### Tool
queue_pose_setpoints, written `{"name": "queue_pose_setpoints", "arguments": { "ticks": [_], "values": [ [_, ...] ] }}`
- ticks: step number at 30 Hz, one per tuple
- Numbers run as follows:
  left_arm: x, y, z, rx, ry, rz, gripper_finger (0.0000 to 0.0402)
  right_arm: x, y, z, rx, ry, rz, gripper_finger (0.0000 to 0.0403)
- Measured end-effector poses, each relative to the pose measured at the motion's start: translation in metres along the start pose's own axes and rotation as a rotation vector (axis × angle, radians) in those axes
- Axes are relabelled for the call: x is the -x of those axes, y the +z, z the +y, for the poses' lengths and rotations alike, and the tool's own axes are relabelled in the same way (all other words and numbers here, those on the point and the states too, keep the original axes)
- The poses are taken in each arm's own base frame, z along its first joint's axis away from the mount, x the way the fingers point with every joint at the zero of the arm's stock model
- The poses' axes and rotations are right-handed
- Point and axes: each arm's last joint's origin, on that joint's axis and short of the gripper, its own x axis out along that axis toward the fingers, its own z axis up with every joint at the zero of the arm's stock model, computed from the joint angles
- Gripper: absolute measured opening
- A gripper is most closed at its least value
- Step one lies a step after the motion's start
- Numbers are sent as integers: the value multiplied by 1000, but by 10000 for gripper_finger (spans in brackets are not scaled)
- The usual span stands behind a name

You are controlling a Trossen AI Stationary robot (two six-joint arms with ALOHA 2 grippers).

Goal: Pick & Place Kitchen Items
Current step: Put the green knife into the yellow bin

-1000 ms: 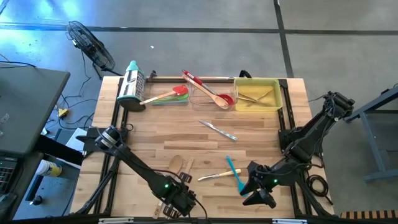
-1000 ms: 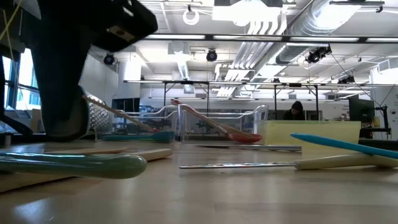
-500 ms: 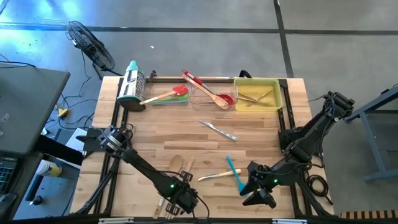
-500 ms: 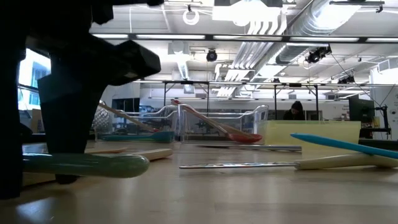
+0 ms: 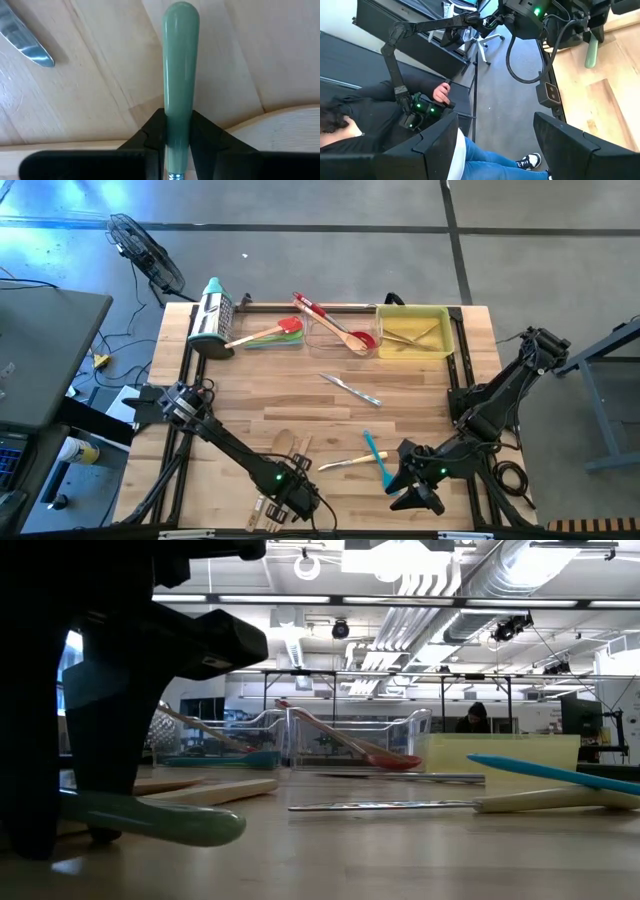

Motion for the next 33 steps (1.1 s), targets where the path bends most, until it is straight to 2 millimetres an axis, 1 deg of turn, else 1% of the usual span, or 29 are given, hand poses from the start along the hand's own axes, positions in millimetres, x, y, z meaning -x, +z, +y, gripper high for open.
{"name": "queue_pose_setpoints", "arguments": {
  "ticks": [4,7,10,13,16,18,20,24,25,28,31,33],
  "values": [
    [6,2,0,6,-6,29,51,0,0,0,30,0,0,252],
    [17,1,4,-18,2,125,51,0,0,0,71,0,0,252],
    [39,8,11,-35,13,157,51,0,0,0,112,-1,0,252],
    [61,9,26,-50,54,234,51,0,0,0,156,-1,0,252],
    [84,18,44,-33,94,225,51,0,0,0,199,-4,2,252],
    [104,23,57,-10,120,204,51,0,0,-1,238,-13,-6,252],
    [127,29,71,23,140,163,51,0,1,-2,278,-34,-28,252],
    [176,38,97,93,158,14,51,0,1,-5,390,-99,-58,252],
    [188,36,102,107,171,-38,51,0,1,-6,423,-120,-64,252],
    [220,19,118,156,183,-151,51,1,2,-11,491,-211,-114,252],
    [255,8,126,238,210,-302,51,2,3,-13,533,-276,-160,252],
    [282,6,126,244,223,-475,51,3,5,-13,571,-304,-188,252]
  ]
}}
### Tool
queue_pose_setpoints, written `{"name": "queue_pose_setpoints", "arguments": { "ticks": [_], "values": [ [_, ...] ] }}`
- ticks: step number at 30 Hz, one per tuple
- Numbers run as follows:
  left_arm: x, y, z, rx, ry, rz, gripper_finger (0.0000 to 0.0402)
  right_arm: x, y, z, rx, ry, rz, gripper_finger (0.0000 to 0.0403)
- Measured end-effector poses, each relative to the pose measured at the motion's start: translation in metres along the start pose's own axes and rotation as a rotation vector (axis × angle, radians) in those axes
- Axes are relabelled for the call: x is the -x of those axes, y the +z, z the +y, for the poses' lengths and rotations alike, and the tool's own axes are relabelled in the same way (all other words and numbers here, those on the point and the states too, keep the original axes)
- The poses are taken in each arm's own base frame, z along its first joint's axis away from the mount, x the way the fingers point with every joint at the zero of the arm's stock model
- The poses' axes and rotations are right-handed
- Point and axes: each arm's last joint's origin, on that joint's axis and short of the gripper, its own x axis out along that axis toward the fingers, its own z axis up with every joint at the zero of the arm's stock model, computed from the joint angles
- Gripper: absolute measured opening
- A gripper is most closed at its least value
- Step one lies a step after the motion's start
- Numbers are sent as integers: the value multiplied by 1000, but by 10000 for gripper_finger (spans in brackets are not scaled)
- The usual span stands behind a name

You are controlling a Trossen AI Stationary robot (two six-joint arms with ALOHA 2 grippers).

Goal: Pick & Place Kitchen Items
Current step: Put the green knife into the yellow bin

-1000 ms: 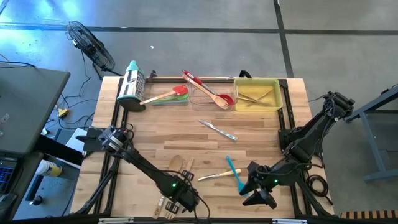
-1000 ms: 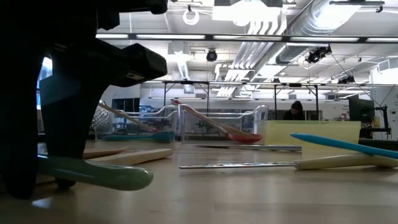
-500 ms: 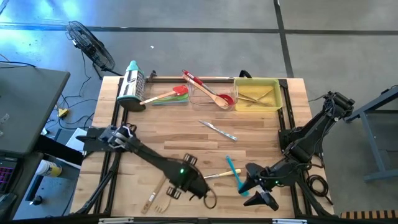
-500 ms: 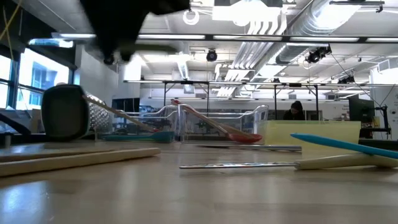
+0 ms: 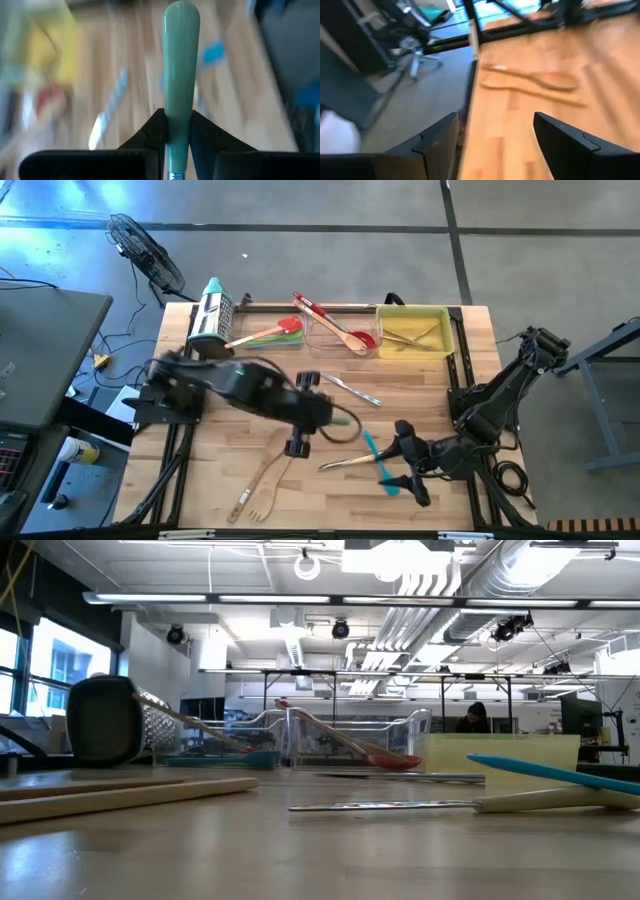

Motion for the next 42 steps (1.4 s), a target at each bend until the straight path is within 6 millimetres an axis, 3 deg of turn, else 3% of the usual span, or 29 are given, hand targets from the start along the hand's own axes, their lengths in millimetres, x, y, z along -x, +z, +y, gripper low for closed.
{"name": "queue_pose_setpoints", "arguments": {
  "ticks": [4,6,10,14,19,24,28,36,42],
  "values": [
    [50,25,2,-35,-54,-385,51,5,6,-4,78,-101,-80,250],
    [65,34,0,-73,-79,-524,51,10,11,-7,94,-176,-146,246],
    [77,47,-3,-140,-130,-717,51,28,34,-8,113,-272,-337,235],
    [83,59,-4,-157,-146,-869,51,53,61,-6,144,-201,-505,223],
    [71,73,-10,-183,-213,-998,51,81,82,-6,218,-60,-654,216],
    [64,87,-10,-182,-260,-1182,51,93,87,-5,300,93,-692,217],
    [40,97,-4,-195,-333,-1263,51,93,85,-3,394,159,-686,217],
    [3,100,29,-263,-570,-1236,51,89,89,-10,312,185,-676,217],
    [-5,100,47,-276,-584,-1220,51,78,92,-24,244,248,-601,217]
  ]
}}
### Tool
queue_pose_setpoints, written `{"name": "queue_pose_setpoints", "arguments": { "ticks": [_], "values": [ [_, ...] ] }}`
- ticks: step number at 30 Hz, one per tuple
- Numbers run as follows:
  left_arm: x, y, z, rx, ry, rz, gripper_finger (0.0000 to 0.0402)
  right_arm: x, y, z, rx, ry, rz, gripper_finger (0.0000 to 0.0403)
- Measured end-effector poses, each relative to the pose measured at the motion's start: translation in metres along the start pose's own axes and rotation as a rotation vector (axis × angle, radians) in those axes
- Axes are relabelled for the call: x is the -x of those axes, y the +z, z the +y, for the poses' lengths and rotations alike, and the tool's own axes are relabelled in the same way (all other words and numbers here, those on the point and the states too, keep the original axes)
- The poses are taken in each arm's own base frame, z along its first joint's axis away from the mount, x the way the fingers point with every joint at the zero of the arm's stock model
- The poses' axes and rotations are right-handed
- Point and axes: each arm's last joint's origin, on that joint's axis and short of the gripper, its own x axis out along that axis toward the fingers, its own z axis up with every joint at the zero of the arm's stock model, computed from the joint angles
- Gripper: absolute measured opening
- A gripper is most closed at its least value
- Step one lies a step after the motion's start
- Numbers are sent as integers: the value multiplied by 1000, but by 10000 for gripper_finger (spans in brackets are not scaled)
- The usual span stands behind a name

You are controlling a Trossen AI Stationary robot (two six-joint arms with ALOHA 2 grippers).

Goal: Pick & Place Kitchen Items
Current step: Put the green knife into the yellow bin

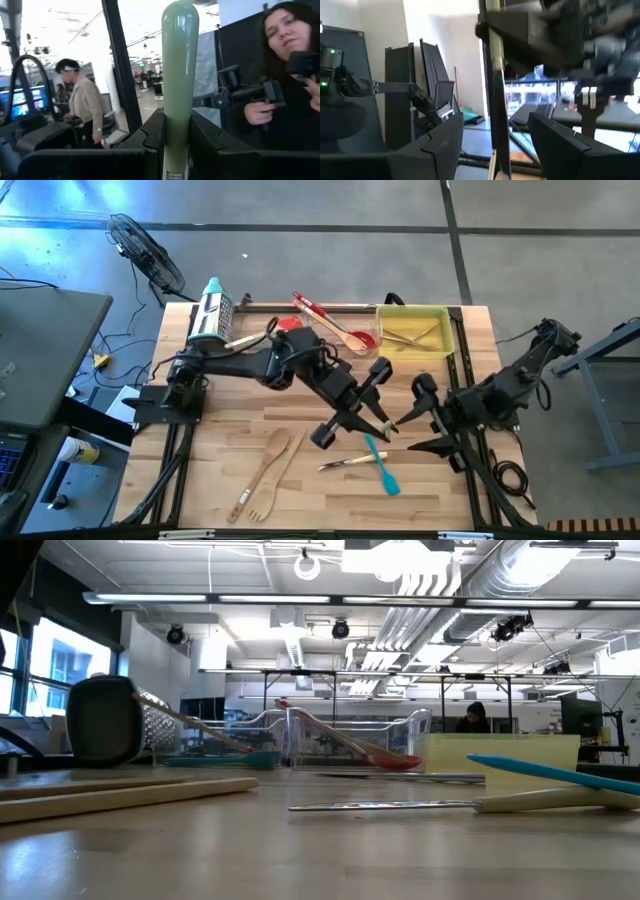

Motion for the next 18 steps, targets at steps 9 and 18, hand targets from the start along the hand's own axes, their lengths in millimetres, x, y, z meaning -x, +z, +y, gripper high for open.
{"name": "queue_pose_setpoints", "arguments": {
  "ticks": [9,18],
  "values": [
    [7,-1,8,-15,-34,11,51,-5,-3,-15,-25,53,32,217],
    [9,-3,12,-23,-41,32,51,-19,-17,-33,-53,94,97,217]
  ]
}}
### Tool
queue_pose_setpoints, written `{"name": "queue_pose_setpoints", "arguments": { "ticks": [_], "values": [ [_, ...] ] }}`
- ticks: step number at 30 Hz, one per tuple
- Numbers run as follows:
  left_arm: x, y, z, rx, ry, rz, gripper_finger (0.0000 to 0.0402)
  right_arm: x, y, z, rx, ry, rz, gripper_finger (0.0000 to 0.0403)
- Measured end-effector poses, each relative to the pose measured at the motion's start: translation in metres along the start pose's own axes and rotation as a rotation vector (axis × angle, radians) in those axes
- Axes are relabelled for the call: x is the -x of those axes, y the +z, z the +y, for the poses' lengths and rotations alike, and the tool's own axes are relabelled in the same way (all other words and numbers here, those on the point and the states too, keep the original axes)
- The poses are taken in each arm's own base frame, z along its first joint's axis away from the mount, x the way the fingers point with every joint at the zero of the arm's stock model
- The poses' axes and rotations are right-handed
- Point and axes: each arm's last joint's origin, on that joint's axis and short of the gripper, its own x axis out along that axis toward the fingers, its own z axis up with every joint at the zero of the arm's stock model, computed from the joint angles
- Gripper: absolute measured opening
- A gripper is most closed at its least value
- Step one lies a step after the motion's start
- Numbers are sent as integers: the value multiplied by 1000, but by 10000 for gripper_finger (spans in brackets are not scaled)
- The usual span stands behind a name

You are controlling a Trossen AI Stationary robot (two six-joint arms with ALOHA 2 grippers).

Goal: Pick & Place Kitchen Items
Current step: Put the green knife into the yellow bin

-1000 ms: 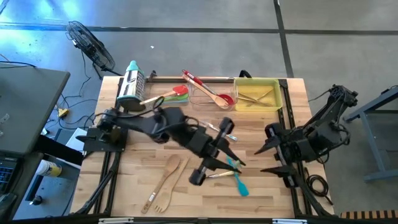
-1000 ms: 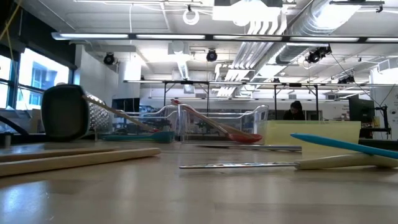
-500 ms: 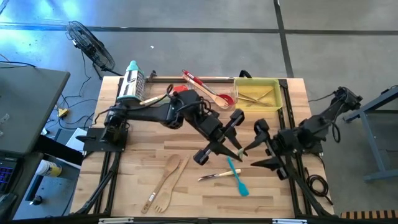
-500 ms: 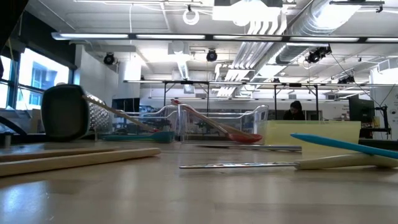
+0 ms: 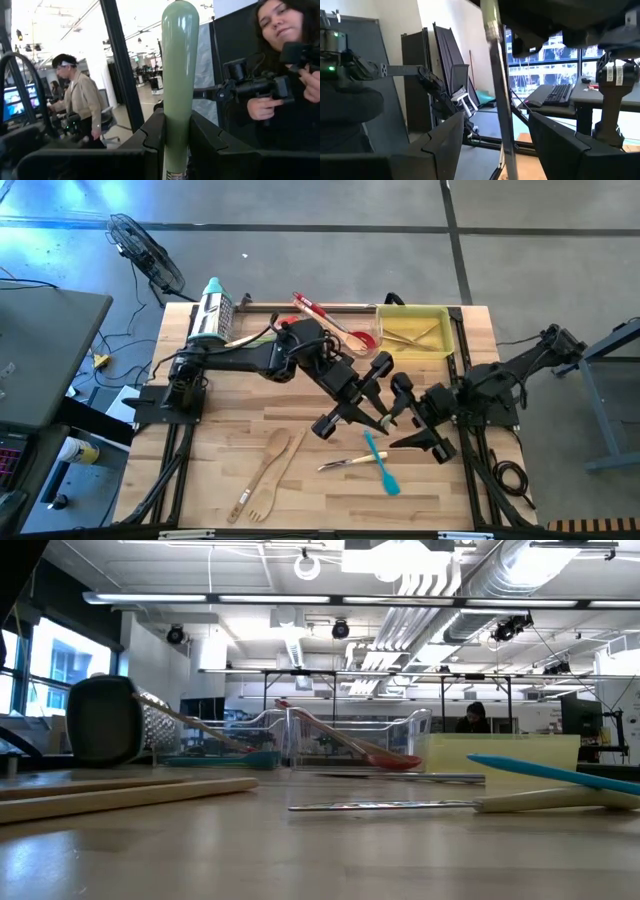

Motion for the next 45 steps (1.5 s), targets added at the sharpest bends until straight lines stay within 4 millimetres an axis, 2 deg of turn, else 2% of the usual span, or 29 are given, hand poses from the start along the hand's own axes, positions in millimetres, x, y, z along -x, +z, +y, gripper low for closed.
{"name": "queue_pose_setpoints", "arguments": {
  "ticks": [6,10,24,34,36,41,45],
  "values": [
    [0,-2,0,13,-3,16,51,-2,-1,-8,-34,36,10,216],
    [0,-2,0,15,-6,19,51,-2,0,-14,-58,46,13,195],
    [0,-4,-1,17,-30,38,51,-2,-6,-23,-51,54,79,13],
    [1,-7,0,30,-21,58,52,-1,-9,-24,-32,41,114,6],
    [1,-7,1,55,-6,62,70,-2,-9,-24,-24,40,118,5],
    [1,-7,1,69,22,60,158,-2,-12,-27,-17,-14,135,3],
    [1,-8,2,88,50,70,209,0,-12,-26,-1,-9,148,3]
  ]
}}
